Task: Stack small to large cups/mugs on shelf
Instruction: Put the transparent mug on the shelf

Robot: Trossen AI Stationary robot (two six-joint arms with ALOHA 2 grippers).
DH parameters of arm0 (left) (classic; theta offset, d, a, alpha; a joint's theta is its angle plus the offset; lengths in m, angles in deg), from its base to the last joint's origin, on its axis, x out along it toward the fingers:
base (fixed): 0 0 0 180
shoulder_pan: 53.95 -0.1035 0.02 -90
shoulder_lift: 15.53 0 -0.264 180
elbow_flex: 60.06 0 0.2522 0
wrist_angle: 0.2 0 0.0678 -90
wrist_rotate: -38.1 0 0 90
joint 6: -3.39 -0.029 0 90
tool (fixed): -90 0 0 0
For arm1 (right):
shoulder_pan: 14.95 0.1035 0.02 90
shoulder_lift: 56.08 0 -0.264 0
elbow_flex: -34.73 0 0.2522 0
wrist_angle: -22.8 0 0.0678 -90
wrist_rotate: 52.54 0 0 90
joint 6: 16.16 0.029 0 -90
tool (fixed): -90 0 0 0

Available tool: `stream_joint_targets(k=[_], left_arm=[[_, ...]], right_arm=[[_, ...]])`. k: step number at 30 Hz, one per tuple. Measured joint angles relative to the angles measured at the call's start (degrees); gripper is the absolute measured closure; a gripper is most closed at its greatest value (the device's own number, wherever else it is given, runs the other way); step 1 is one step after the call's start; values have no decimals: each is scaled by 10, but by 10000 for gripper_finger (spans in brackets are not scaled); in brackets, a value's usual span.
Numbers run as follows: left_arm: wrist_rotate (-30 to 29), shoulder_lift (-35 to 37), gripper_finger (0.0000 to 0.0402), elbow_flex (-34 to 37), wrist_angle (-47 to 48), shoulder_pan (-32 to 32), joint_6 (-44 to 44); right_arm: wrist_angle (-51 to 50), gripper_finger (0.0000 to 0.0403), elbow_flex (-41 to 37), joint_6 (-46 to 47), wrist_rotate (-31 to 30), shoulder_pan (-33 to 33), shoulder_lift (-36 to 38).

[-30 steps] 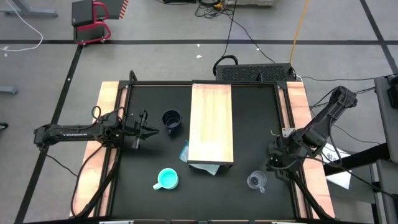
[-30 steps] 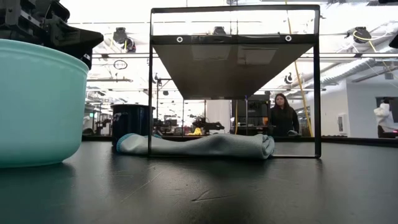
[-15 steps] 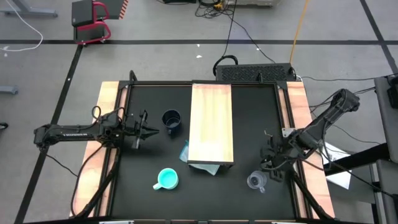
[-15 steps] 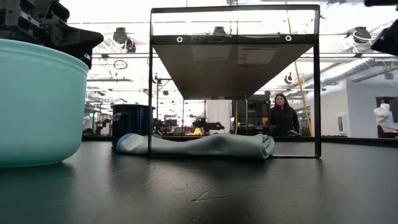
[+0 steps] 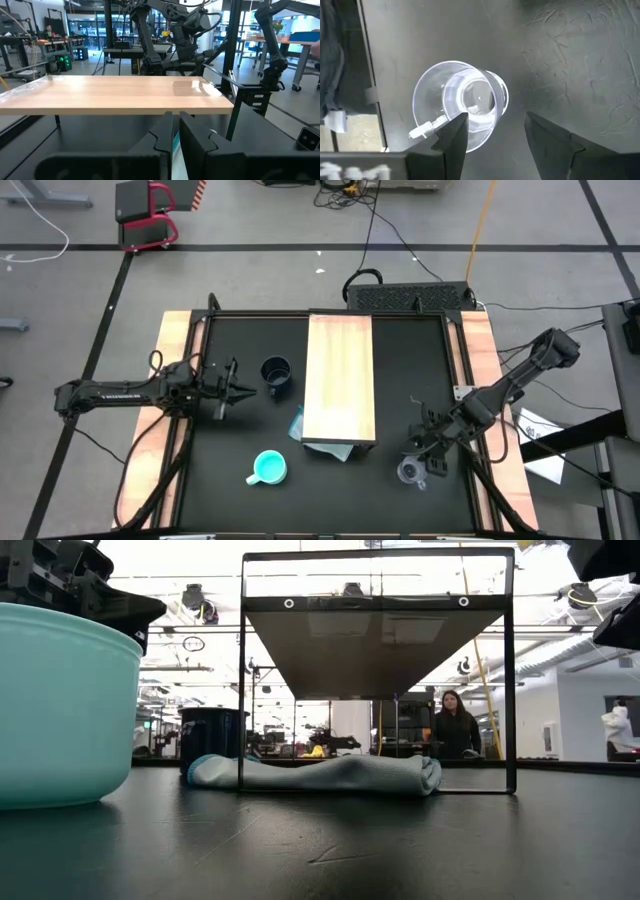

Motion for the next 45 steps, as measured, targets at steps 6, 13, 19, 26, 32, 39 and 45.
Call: stream_joint_targets(k=[6,13,19,26,32,39,45], left_arm=[[0,0,369,0,0,0,0],[0,0,369,0,0,0,0],[0,0,369,0,0,0,0],[0,0,369,0,0,0,0],[0,0,369,0,-1,0,0],[0,0,369,0,0,0,0],[0,0,369,0,0,0,0]], right_arm=[[2,215,0,-4,0,0,-15],[11,215,0,-4,0,0,-36],[15,215,0,-13,0,0,-43],[14,220,0,-15,0,0,-43],[16,248,0,-32,0,0,-43],[19,278,0,-32,-3,0,-43],[28,298,0,-42,-5,0,-43]])
